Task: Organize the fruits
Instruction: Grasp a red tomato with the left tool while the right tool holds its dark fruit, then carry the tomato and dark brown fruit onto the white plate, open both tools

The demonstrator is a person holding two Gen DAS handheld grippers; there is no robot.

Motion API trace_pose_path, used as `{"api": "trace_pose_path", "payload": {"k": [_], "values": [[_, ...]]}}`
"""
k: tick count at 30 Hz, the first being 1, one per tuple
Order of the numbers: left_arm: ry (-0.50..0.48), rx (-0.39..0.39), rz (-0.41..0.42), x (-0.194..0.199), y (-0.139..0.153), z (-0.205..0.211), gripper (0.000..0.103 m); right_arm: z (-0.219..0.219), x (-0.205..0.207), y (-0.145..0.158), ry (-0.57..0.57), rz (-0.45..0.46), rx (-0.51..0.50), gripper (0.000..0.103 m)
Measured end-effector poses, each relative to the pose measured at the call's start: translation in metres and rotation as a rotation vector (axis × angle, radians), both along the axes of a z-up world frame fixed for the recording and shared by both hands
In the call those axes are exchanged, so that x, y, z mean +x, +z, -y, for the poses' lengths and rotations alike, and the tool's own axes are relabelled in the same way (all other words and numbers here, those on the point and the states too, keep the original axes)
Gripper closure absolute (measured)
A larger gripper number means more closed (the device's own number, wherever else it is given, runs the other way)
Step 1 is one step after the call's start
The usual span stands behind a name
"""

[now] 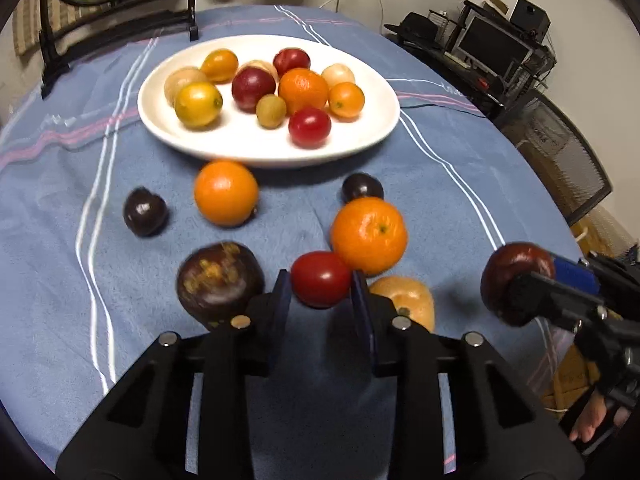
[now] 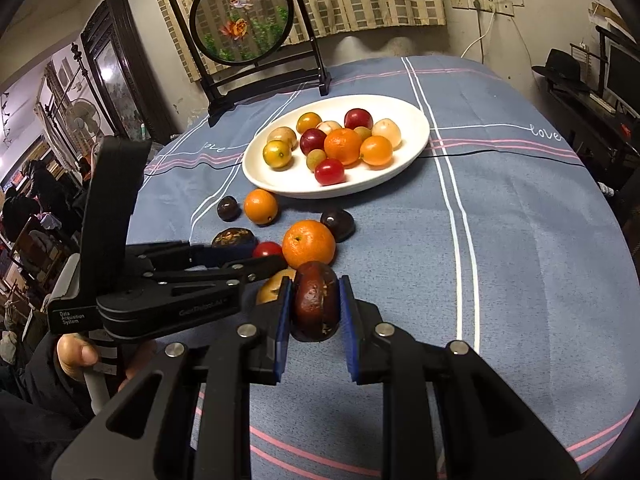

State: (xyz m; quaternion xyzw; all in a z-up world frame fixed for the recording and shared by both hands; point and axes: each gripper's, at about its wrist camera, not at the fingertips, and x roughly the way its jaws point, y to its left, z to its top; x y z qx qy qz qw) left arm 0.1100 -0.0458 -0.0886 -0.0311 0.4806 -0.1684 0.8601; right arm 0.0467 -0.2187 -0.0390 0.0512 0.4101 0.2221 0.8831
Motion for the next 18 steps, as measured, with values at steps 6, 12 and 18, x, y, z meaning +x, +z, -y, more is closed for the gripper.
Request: {"api": "trace_pose_path", "payload": {"k": [6, 12, 18], "values": [[-0.005, -0.003, -0.016, 0.012, -0.005, 0.004, 0.071, -0.004, 0.0, -0.003, 0.006, -0.01, -0.009, 0.08], [-0.016, 0.013, 0.054, -0.005, 0.007, 0.005, 0.072, -0.008, 0.003, -0.002, 0.007, -0.011, -0.019, 0.08], [-0.012, -0.026, 0.087, -0.021, 0.025, -0.006, 0.072, -0.017, 0.006, 0.003, 0.023, 0.003, -0.03, 0.08]]}}
